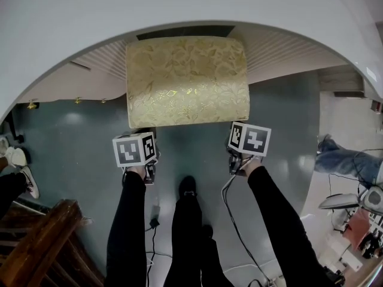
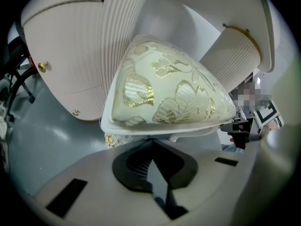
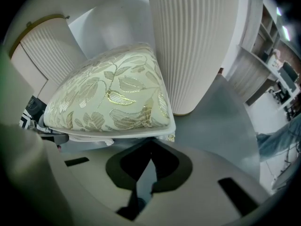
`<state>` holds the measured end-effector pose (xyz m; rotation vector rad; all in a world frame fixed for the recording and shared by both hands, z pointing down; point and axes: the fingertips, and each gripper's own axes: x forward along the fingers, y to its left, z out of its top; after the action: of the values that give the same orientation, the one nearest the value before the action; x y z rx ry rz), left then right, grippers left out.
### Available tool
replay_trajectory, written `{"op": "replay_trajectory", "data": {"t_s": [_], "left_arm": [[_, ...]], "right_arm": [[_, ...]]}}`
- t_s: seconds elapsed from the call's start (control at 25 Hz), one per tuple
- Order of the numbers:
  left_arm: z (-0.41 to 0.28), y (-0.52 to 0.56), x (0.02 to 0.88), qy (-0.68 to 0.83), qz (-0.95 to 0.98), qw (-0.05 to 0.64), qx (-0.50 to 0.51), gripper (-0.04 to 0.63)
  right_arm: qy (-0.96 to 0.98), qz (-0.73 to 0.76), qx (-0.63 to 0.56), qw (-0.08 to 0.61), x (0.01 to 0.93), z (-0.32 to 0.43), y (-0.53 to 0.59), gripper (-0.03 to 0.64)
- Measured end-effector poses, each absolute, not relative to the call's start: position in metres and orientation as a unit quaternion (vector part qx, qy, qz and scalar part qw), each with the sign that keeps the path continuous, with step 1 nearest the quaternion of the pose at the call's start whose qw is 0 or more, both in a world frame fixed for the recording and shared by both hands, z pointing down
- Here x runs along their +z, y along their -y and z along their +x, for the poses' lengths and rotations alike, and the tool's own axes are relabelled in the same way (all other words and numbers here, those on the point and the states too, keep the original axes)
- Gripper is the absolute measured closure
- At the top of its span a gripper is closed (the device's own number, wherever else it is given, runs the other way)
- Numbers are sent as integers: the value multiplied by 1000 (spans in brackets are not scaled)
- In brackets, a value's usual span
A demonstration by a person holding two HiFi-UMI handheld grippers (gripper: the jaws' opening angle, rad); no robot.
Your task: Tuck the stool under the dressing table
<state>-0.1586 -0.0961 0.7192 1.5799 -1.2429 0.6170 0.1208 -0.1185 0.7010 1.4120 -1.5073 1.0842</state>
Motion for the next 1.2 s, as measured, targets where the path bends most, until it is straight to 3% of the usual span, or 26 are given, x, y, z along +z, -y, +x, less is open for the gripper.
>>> {"op": "replay_trajectory", "data": {"t_s": [0.36,0.76,1.2], "left_arm": [[-163,92,714,539,651,484,226,588],[-155,21,659,555,673,443,207,588],[-119,-42,625,557,668,464,168,588]], "right_arm": [[595,561,432,380,700,124,113,612],[666,509,447,312,665,95,55,612],[702,478,435,299,621,75,-13,612]]}}
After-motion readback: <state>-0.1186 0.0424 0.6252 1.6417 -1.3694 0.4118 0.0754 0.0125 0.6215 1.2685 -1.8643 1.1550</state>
